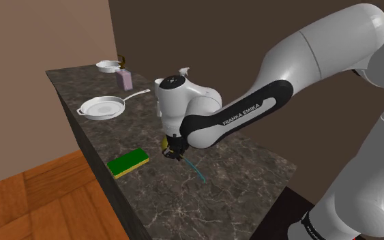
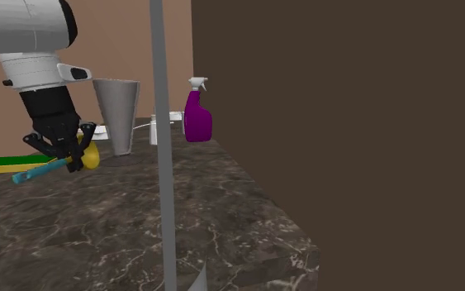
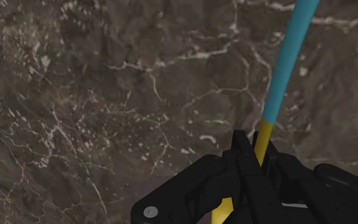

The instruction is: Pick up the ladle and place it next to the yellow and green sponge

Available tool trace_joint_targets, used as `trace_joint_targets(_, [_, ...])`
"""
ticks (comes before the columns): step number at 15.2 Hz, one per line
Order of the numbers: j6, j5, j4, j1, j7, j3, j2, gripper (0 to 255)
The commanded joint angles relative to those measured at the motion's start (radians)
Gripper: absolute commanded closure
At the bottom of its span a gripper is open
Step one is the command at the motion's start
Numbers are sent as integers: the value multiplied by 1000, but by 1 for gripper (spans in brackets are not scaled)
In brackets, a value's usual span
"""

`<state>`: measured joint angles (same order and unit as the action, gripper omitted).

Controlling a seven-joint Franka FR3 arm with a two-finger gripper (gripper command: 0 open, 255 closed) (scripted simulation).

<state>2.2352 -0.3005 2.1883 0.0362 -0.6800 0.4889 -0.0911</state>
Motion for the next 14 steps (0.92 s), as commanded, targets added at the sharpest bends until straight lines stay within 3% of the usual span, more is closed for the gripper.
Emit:
trace_joint_targets(1, [10,-9,2,1,-9,-1,-10,255])
trace_joint_targets(7, [10,-9,2,1,-9,-1,-11,255])
trace_joint_targets(8, [10,-9,2,1,-9,-1,-11,0])
trace_joint_targets(14, [-19,10,-10,2,4,4,10,0])
